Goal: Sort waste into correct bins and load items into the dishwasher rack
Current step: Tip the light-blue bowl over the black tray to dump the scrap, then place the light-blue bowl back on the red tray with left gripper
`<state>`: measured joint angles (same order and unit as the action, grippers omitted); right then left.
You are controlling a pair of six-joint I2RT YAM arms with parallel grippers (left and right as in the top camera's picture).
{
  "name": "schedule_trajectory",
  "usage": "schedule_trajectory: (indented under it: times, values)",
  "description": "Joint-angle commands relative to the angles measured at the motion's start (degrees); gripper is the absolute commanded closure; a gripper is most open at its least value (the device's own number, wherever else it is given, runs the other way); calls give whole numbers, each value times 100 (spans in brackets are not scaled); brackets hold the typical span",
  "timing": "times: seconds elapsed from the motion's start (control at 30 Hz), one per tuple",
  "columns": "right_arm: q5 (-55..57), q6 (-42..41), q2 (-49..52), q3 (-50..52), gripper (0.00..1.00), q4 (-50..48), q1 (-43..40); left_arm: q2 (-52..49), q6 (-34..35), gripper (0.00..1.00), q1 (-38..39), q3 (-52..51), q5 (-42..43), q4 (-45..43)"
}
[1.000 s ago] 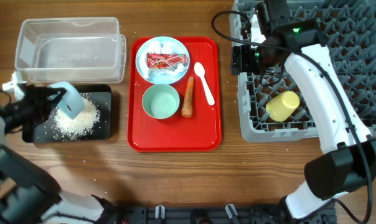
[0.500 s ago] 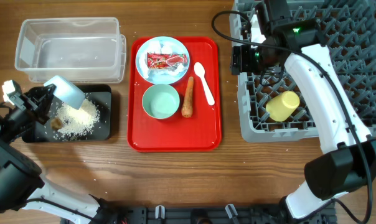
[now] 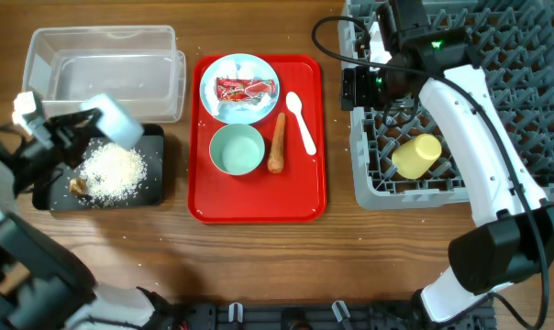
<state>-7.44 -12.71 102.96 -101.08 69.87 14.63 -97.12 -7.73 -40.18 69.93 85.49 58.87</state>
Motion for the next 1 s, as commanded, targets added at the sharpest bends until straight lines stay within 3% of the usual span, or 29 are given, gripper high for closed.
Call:
schedule_trajectory:
  times: [0.0, 0.1, 0.23, 0.5, 0.8, 0.97]
  values:
    - [52, 68, 76, -48, 16, 26, 13, 1027, 328, 96, 678, 48, -1403, -2]
    - [52, 70, 76, -48, 16, 22, 13, 1720, 826, 96, 1346, 48, -2946, 4]
    - [52, 70, 76, -48, 16, 24, 13, 2293, 1143, 96, 2192, 48, -4260, 39]
    - [52, 68, 76, -48, 16, 48, 13, 2533, 1768, 96, 4011, -35, -6981, 785]
    - [55, 72, 76, -48, 16, 48, 13, 2511, 1943, 96, 5272, -723, -7267, 284]
    - [55, 70, 76, -48, 16, 46, 13, 2465, 2470, 96, 5934, -1381, -7919, -358]
